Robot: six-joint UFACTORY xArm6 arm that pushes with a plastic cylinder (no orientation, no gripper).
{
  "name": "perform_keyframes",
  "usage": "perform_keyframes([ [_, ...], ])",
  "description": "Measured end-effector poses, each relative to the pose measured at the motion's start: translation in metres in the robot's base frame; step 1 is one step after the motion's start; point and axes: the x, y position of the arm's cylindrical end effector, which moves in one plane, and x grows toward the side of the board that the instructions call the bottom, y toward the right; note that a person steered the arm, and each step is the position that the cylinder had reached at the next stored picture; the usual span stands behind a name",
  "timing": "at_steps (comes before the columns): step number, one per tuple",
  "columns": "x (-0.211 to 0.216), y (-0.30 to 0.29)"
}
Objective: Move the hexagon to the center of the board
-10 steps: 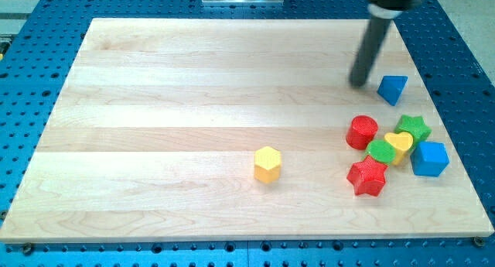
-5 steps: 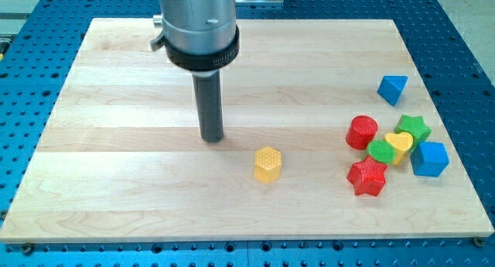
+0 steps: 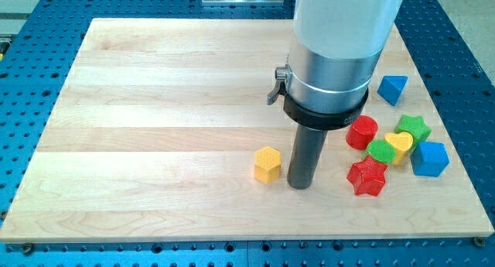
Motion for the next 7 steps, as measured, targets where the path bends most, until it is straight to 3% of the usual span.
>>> perform_keyframes([
  [2,0.042,-0.023],
  [3,0.034,-0.03],
  [4,-0.001,-0.037],
  [5,-0.064,-0.041],
  [7,-0.085,-0.063],
])
